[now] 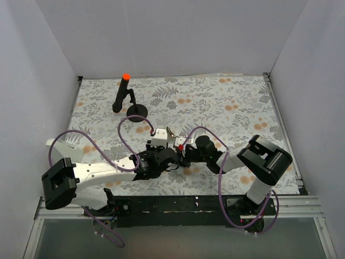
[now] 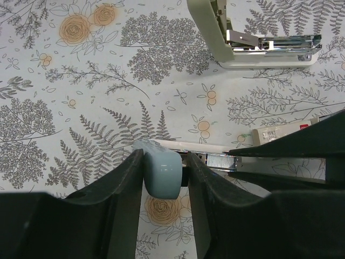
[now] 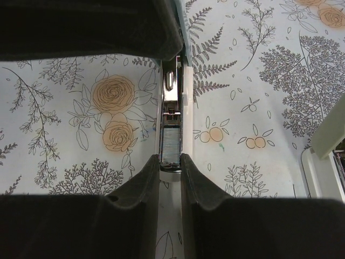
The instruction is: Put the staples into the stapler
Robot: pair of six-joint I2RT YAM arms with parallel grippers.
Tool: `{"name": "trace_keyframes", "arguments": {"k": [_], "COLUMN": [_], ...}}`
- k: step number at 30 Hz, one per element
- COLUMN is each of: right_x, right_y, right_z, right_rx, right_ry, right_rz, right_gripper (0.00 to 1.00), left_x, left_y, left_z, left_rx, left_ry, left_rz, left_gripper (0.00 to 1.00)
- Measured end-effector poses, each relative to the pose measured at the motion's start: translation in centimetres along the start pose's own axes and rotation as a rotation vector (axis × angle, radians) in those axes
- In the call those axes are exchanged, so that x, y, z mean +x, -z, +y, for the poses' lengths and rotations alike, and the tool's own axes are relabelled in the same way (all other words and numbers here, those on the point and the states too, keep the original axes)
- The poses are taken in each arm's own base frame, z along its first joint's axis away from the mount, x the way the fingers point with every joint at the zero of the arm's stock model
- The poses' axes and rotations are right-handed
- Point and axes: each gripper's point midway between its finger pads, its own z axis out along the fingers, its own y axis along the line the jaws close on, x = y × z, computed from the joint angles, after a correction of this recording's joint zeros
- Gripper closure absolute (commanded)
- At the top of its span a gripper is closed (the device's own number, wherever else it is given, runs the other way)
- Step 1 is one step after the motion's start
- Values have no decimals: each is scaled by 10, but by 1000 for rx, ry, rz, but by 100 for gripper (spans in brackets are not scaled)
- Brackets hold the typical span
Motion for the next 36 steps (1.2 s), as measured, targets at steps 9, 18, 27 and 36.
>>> {"name": "trace_keyframes", "arguments": {"k": [9,18,27,36], "right_x": [0,1,1,-9], "right_y": [-1,-1,-3,13], "right_z": [5,3,2,2], "right_rx": [-24,-25,-21,22], "right_ry": [-15,-29,-53,-71], "right_rz": [-3,-9,9,47], "right_gripper": [95,93,54,45], "left_x": [17,19,-16,-56], "left_y": [9,12,41,50], "left_z": [-42,-49,-44,2], "left_rx": [106,132,236,212], "left_ry": [96,189,324,450], "left_rz": [40,61,-15,-110], "left_gripper": [53,47,37,15]}}
